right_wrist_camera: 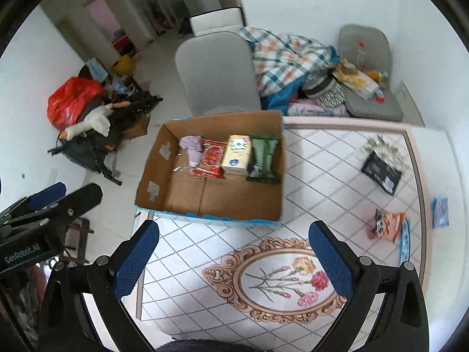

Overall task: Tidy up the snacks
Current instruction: 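Lift both tools out of the box back toward the table, then grasp the black snack bag with the left tool while the right tool grasps the blue tissue pack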

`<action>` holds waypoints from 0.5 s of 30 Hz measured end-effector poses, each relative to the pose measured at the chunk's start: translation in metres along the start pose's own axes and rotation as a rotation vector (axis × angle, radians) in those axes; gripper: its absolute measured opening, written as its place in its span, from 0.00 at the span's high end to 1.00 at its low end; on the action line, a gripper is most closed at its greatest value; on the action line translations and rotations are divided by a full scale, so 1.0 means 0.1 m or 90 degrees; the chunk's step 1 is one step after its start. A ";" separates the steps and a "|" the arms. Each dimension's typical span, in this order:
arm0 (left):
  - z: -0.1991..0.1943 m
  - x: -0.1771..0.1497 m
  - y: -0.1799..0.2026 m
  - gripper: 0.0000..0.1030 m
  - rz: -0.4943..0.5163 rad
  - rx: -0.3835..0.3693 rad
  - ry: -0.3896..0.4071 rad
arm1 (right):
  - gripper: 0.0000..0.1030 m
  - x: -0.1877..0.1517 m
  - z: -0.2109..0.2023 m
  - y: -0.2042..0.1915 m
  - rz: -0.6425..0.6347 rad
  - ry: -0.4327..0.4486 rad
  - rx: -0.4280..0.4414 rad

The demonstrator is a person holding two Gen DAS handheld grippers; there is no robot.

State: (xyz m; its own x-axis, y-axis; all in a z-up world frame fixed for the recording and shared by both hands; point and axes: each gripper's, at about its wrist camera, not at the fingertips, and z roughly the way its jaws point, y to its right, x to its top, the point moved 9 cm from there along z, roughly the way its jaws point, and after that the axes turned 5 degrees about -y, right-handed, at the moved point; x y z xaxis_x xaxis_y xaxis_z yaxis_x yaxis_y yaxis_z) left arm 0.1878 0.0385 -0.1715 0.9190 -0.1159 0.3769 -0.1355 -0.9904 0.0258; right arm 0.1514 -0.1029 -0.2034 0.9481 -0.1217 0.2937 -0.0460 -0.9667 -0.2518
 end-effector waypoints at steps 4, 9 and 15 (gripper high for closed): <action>0.24 0.13 0.59 0.04 0.057 -0.019 -0.020 | 0.00 -0.01 -0.10 0.72 0.067 0.002 -0.033; 0.75 0.24 1.52 0.04 0.118 -0.062 -0.081 | 0.00 -0.02 -0.24 1.90 0.180 0.011 -0.095; 1.75 0.29 2.59 0.04 0.076 -0.174 -0.269 | 0.00 -0.06 -0.26 3.52 0.317 0.000 -0.162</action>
State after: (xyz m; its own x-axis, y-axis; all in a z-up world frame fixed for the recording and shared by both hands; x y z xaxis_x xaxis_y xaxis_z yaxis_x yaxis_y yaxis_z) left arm 0.2444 -0.2340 -0.3157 0.9530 -0.3025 -0.0136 -0.2880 -0.9194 0.2680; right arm 0.1210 -0.4478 -0.2699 0.7929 -0.5769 0.1964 -0.5621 -0.8168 -0.1302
